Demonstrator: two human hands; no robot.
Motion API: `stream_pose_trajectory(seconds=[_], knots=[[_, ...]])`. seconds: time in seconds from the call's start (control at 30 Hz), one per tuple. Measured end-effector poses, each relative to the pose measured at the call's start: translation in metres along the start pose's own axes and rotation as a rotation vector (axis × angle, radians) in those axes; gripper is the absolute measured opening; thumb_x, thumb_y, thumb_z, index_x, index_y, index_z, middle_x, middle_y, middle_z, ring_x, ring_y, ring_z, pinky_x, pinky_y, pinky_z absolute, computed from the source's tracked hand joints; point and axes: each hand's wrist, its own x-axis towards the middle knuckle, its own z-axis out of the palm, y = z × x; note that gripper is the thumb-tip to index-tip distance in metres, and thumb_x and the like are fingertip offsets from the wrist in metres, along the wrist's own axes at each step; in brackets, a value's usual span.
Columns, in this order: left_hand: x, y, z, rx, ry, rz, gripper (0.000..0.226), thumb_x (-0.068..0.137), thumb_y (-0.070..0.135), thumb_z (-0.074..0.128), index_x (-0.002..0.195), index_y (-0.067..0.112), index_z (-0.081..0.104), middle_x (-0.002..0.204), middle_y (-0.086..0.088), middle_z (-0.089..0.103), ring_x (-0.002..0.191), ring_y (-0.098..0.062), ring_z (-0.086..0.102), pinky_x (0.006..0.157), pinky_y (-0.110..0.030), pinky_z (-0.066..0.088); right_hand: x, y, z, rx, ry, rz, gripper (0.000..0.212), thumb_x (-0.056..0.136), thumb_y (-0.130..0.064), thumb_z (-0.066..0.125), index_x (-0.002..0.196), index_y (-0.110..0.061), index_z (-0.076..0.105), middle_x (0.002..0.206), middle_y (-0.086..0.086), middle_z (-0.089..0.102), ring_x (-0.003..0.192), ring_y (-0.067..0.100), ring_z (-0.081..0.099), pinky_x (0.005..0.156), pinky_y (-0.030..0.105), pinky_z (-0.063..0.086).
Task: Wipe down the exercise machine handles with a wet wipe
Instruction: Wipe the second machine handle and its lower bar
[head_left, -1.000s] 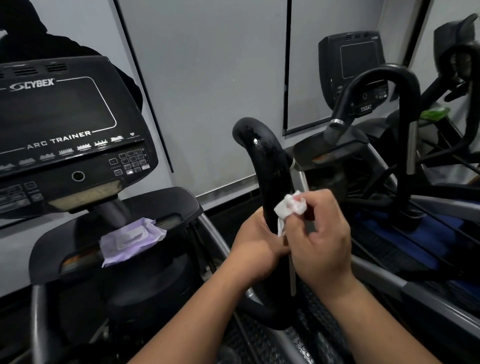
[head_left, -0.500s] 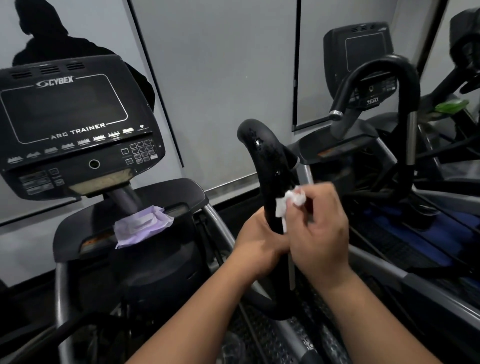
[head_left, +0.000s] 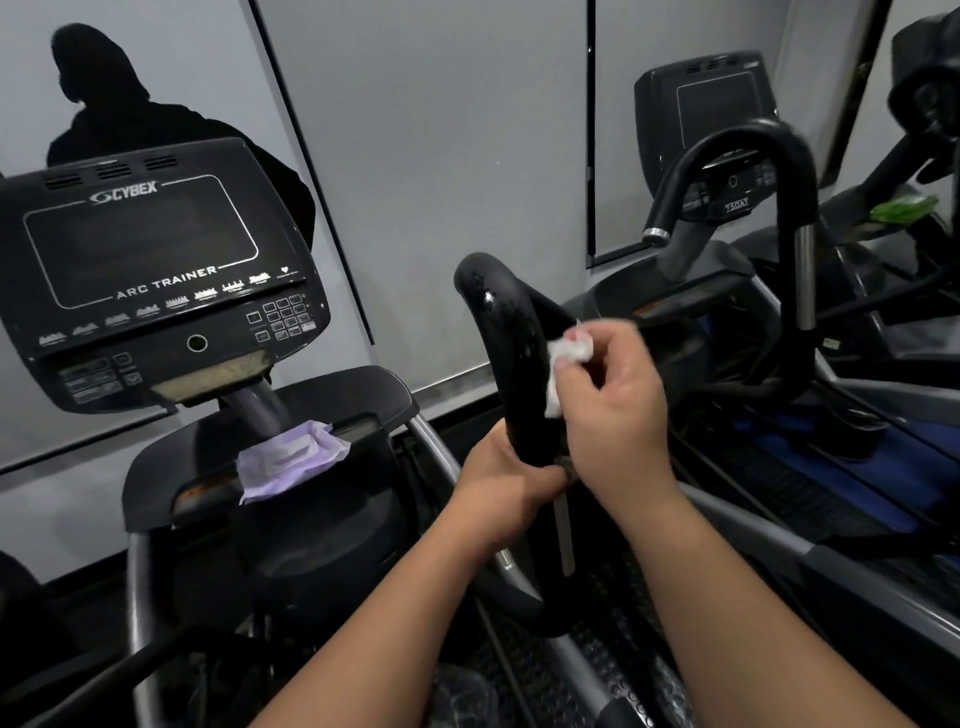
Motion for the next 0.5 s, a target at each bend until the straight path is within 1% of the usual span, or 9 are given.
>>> stream_pose_trajectory(seconds=[0.07,0.1,0.17,0.2,0.27,0.33,0.43,0.47,0.5], knots=[[0.004,-0.002,0.000,0.040,0.015,0.003,0.024,0.064,0.016,0.078,0.075,0.025,0.058,0.066,0.011,0.059,0.066,-0.012,0.053,0.065,-0.033,0.043,0.012,-0.005,0.005,0.071,0.007,0.011,0.022,0.095,-0.010,0.062,0.091,-0.031,0.056,0.082,-0.009,0.063,0.075,0.006,0.061,0.072,0.027,0.053],[0.004,-0.002,0.000,0.036,0.013,0.003,0.024,0.063,0.016,0.078,0.075,0.024,0.058,0.066,0.010,0.059,0.065,-0.013,0.052,0.064,-0.033,0.043,0.011,-0.001,0.005,0.081,-0.002,0.032,0.022,0.094,-0.007,0.062,0.090,-0.029,0.057,0.081,-0.007,0.063,0.074,0.008,0.061,0.071,0.028,0.053],[0.004,0.000,-0.003,-0.014,-0.001,0.000,0.025,0.067,0.004,0.077,0.080,0.019,0.062,0.069,0.006,0.061,0.067,-0.011,0.054,0.063,-0.030,0.045,0.000,0.016,0.001,0.112,-0.032,0.123,0.025,0.090,0.002,0.058,0.085,-0.022,0.060,0.074,-0.006,0.064,0.068,0.007,0.059,0.066,0.026,0.051],[0.004,0.001,-0.004,-0.036,-0.018,-0.003,0.026,0.070,-0.002,0.075,0.086,0.016,0.066,0.073,0.004,0.064,0.069,-0.011,0.058,0.065,-0.029,0.048,-0.007,0.022,-0.001,0.137,-0.047,0.182,0.025,0.087,0.005,0.057,0.083,-0.019,0.062,0.070,-0.006,0.063,0.064,0.007,0.058,0.063,0.025,0.049],[0.008,0.001,-0.008,-0.028,-0.031,-0.003,0.030,0.072,-0.003,0.073,0.096,0.013,0.069,0.078,0.002,0.068,0.075,-0.012,0.063,0.071,-0.032,0.051,-0.009,0.023,-0.002,0.169,-0.074,0.255,0.020,0.082,0.001,0.057,0.079,-0.018,0.064,0.065,-0.005,0.063,0.059,0.008,0.056,0.058,0.026,0.047],[0.012,0.002,-0.011,0.003,-0.017,0.007,0.026,0.068,0.004,0.073,0.092,0.010,0.066,0.076,0.001,0.066,0.074,-0.015,0.061,0.072,-0.036,0.049,0.007,0.015,0.004,0.190,-0.073,0.218,0.022,0.086,0.001,0.059,0.079,-0.019,0.065,0.062,-0.003,0.063,0.057,0.009,0.058,0.056,0.026,0.049],[0.017,0.002,-0.013,0.018,0.000,-0.002,0.033,0.061,0.020,0.072,0.089,0.005,0.062,0.076,-0.004,0.063,0.074,-0.020,0.057,0.071,-0.041,0.046,0.033,0.004,0.016,0.198,-0.070,0.126,0.021,0.089,-0.003,0.062,0.083,-0.022,0.070,0.071,0.000,0.068,0.066,0.013,0.061,0.063,0.032,0.053],[0.017,0.002,-0.014,0.010,0.004,0.000,0.034,0.061,0.020,0.072,0.089,0.004,0.061,0.075,-0.005,0.061,0.073,-0.021,0.056,0.070,-0.042,0.045,0.035,0.004,0.018,0.230,-0.074,0.132,0.021,0.088,-0.004,0.062,0.084,-0.022,0.070,0.073,-0.001,0.068,0.067,0.013,0.060,0.063,0.031,0.052],[0.018,0.002,-0.013,-0.016,0.002,0.004,0.031,0.062,0.016,0.073,0.086,0.004,0.060,0.074,-0.006,0.060,0.072,-0.021,0.054,0.069,-0.042,0.043,0.032,0.008,0.020,0.257,-0.076,0.148,0.022,0.086,-0.003,0.061,0.084,-0.023,0.069,0.074,-0.003,0.067,0.066,0.011,0.059,0.062,0.028,0.050]])
